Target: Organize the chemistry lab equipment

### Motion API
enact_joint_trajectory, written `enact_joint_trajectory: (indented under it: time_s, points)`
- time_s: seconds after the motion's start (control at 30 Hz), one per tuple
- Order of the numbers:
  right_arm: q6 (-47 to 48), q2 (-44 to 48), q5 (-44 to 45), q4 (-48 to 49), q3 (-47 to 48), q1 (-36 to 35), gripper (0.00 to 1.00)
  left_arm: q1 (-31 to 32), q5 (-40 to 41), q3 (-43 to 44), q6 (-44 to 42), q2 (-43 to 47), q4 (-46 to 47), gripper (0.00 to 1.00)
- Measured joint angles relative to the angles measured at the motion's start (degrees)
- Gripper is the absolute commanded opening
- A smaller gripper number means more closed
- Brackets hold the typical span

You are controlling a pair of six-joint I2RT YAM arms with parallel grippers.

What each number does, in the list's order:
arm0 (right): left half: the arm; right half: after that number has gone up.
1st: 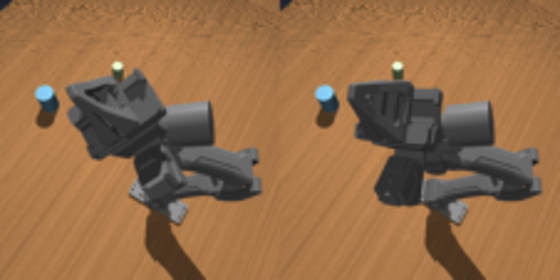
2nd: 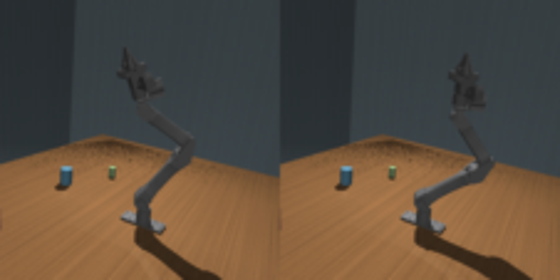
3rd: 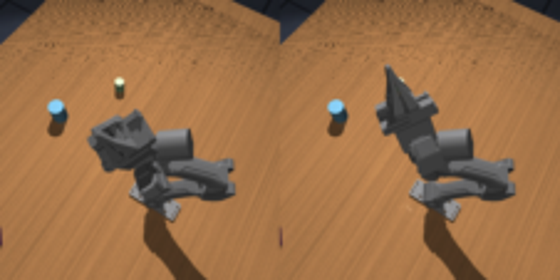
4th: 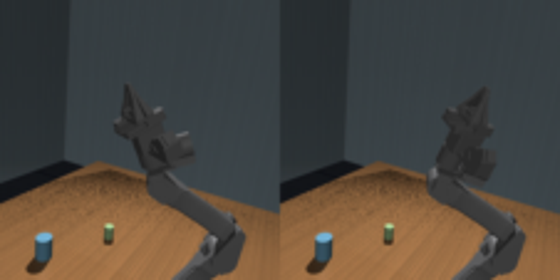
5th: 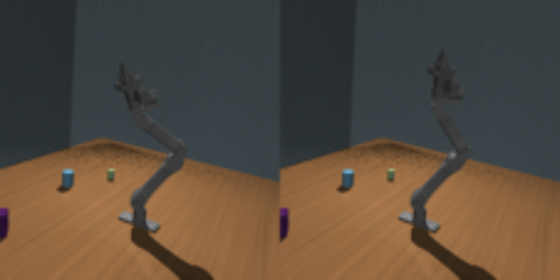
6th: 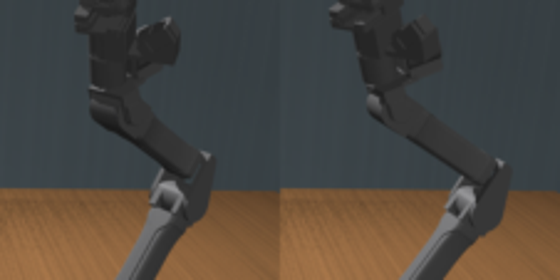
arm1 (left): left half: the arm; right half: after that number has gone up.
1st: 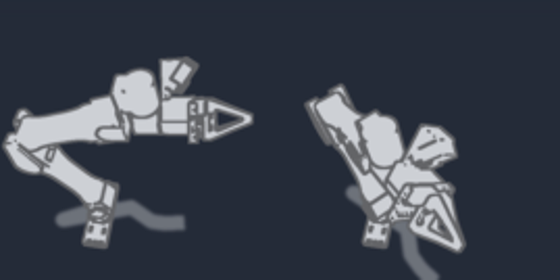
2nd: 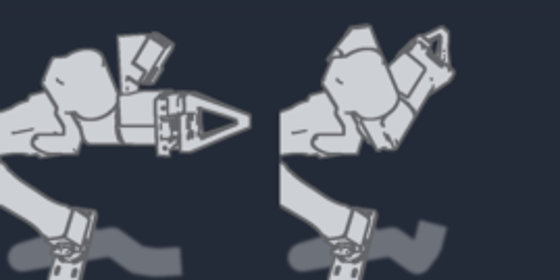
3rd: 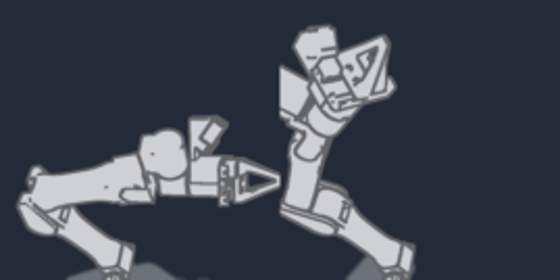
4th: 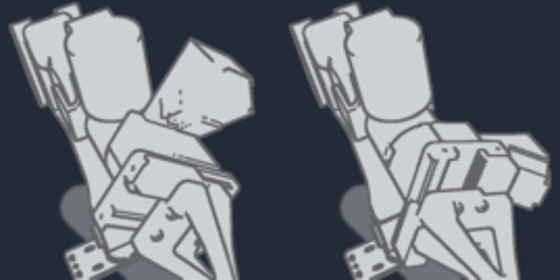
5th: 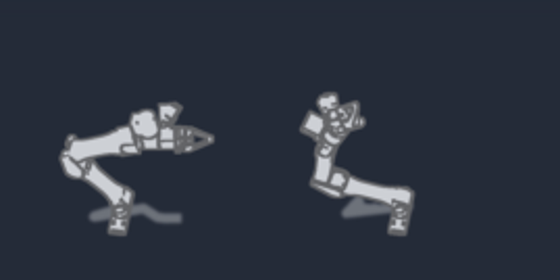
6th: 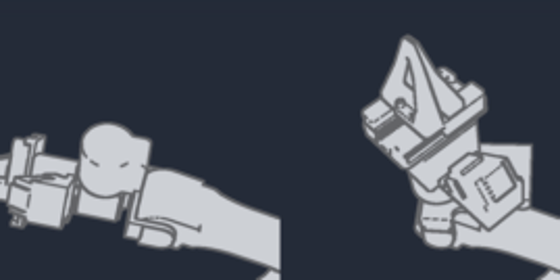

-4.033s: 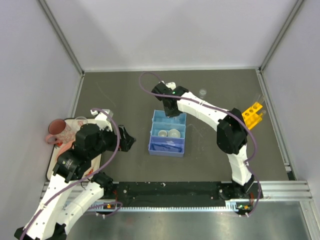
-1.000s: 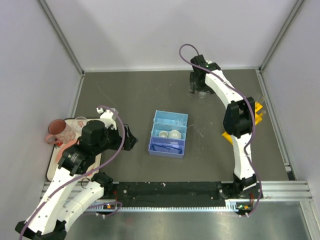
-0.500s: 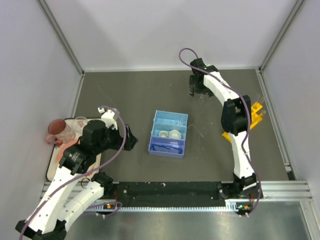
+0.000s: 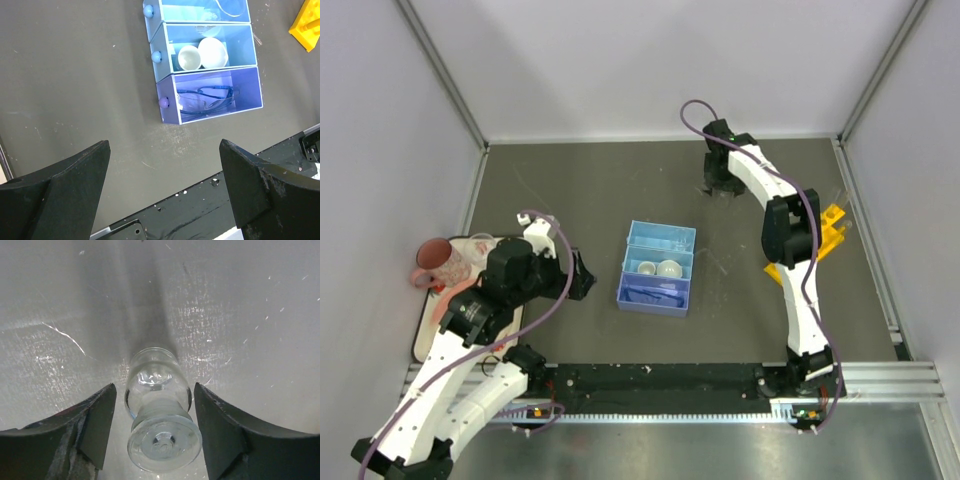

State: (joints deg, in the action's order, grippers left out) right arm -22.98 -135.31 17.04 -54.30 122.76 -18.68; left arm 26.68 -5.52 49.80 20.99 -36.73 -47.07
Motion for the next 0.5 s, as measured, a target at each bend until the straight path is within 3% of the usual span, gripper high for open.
enact_joint_trajectory:
  time_s: [0.17, 0.5]
  points:
    - [0.00, 0.00, -0.44, 0.35, 0.00, 0.13, 0.54, 0.00, 0.02, 0.00, -0.02, -0.57, 0.09, 0.96]
    - [0.00, 0.00, -0.72, 0.76, 0.02, 0.13, 0.22, 0.00, 0.37, 0.00, -0.11, -0.55, 0.17, 0.96]
